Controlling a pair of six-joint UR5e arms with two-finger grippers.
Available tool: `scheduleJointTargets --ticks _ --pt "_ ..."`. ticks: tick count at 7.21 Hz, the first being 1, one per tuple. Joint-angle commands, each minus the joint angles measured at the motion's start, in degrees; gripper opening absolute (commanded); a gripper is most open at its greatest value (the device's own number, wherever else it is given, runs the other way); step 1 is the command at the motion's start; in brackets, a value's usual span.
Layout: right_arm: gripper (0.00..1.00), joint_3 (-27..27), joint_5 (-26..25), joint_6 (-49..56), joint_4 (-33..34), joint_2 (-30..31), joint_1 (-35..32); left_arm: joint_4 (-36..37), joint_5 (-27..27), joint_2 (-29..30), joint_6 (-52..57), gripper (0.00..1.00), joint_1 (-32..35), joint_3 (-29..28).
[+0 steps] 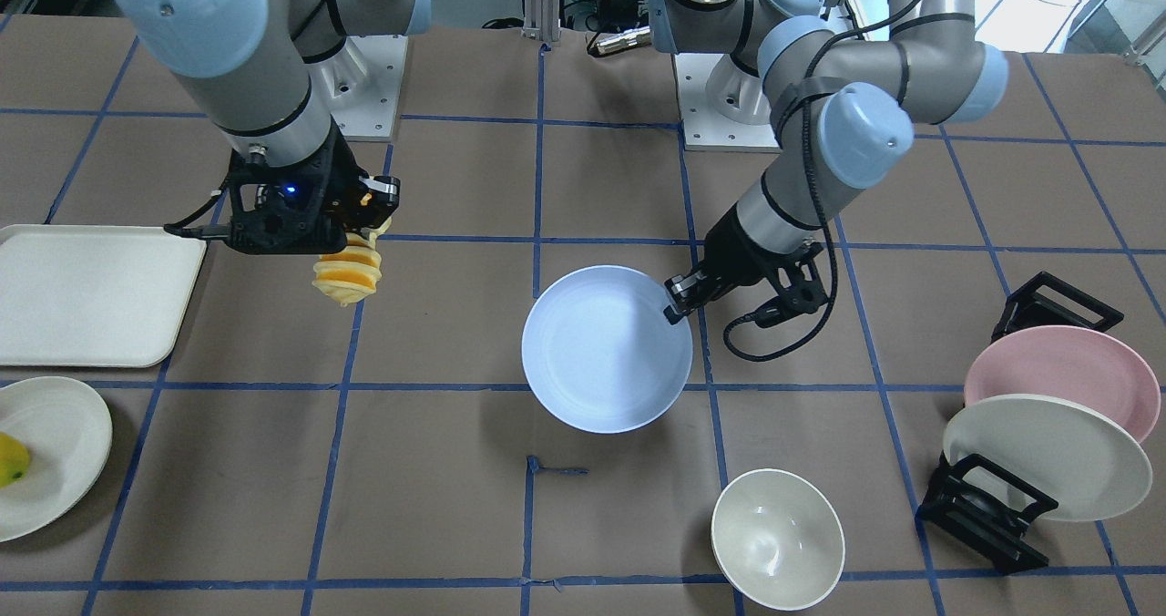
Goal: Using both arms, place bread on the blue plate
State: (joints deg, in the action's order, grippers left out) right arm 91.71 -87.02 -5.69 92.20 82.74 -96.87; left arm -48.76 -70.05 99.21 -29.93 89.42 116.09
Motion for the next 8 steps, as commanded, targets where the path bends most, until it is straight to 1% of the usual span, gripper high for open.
scheduleJointTargets --ticks 1,2,4,5,6,7,8 --pt "0.00 -0.1 0.4 -3.6 4.9 -4.4 -4.5 17.0 -0.2 6.0 -4.2 0.00 4.1 5.0" --pt "0.00 0.4 0.5 -3.8 6.2 -4.9 -5.3 21.0 -0.1 8.8 -4.3 0.00 5.1 5.3" --pt "0.00 -0.1 0.8 -2.9 8.0 -7.1 -6.2 21.9 -0.2 12.7 -4.4 0.00 8.0 5.1" --pt "0.00 -0.1 0.7 -3.3 8.4 -7.7 -7.3 21.8 -2.5 12.8 -3.7 0.50 8.1 4.9" --pt "0.00 0.0 0.7 -3.7 12.7 -9.7 -8.2 22.0 -7.4 11.5 -3.6 1.00 8.1 4.8" --pt "0.00 -0.2 0.0 -4.1 16.7 -12.1 -8.3 21.2 -7.5 9.9 -3.4 1.00 7.9 4.1" --pt "0.00 -0.1 0.6 -4.3 17.5 -12.7 -8.3 19.2 -7.6 8.2 -3.4 1.00 7.9 3.1"
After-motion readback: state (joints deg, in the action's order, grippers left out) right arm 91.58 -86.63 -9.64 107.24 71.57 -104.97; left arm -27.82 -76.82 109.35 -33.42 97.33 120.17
